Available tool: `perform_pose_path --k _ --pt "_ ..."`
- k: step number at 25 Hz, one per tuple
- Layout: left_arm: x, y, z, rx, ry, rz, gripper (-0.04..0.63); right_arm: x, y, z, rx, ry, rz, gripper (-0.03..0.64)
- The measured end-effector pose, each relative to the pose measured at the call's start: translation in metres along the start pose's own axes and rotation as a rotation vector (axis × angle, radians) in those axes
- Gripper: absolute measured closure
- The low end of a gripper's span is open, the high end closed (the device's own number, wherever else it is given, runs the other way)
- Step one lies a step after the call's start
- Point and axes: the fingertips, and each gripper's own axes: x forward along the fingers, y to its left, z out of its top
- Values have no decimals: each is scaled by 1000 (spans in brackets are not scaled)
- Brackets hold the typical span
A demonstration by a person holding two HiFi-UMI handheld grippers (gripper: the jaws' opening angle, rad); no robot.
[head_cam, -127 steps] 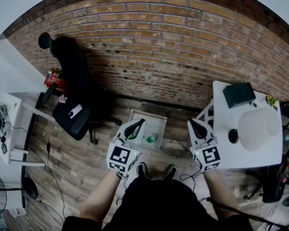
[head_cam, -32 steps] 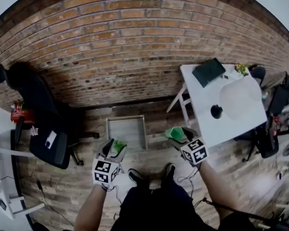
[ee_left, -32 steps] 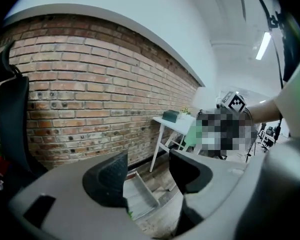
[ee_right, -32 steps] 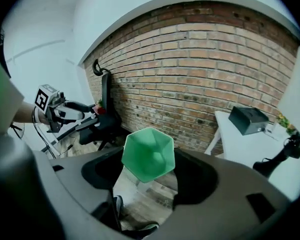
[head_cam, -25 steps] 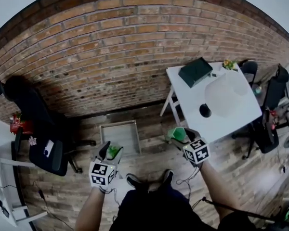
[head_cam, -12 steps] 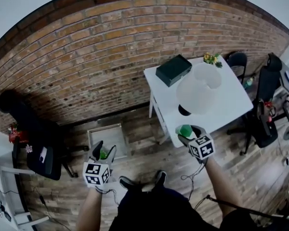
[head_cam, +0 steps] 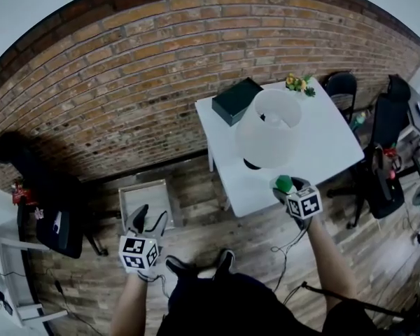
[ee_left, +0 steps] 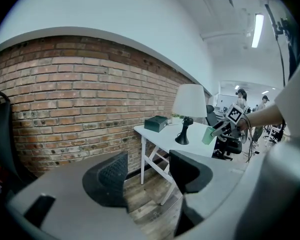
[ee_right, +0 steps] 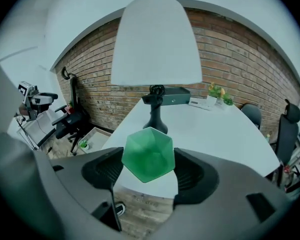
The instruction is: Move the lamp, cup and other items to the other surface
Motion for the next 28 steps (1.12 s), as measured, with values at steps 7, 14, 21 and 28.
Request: perform_pose_path --k 7,14,21,28 --pt "5 -17 3 3 20 28 341 4 -65 -19 88 49 -16 299" --pt "12 -27 4 2 26 37 342 13 -90 -33 119 107 -5 298" --pt "14 -31 0 4 41 38 342 20 -96 -37 157 77 -13 295" --pt "8 -23 -8 -8 44 51 342 2 -95 -22 170 -43 -81 222"
